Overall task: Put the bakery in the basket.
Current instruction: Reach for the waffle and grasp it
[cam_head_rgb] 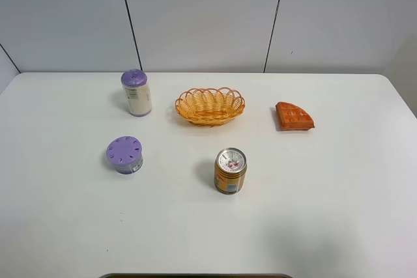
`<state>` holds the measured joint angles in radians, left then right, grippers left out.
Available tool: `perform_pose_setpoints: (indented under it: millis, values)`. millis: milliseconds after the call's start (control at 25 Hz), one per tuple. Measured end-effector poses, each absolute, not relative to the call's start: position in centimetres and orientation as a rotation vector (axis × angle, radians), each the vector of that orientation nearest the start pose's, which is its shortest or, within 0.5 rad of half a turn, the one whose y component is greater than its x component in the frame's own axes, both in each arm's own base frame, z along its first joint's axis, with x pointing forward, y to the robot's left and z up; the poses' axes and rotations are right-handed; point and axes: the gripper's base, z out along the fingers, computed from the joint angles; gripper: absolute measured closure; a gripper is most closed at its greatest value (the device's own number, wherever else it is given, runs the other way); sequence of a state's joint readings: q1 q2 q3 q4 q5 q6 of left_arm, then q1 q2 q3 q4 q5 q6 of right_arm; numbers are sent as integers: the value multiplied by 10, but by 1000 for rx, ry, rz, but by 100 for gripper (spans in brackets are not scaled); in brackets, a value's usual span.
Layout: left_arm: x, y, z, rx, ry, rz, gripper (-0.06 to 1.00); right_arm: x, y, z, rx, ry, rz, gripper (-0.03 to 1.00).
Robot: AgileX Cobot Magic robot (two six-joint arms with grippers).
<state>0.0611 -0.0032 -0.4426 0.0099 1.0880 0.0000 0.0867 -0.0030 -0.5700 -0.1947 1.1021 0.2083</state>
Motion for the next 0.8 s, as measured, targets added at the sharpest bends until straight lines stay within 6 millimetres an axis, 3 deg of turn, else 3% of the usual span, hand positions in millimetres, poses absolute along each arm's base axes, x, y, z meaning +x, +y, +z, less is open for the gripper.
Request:
perform_pose_setpoints:
  millis: [600,800]
  values:
    - [0,1,259,-65,2125,48,-5,-15,-17,294,143,1997,-42,8]
    - [0,1,259,-65,2125,48,-5,2,-14,297,137,2095,-28,8]
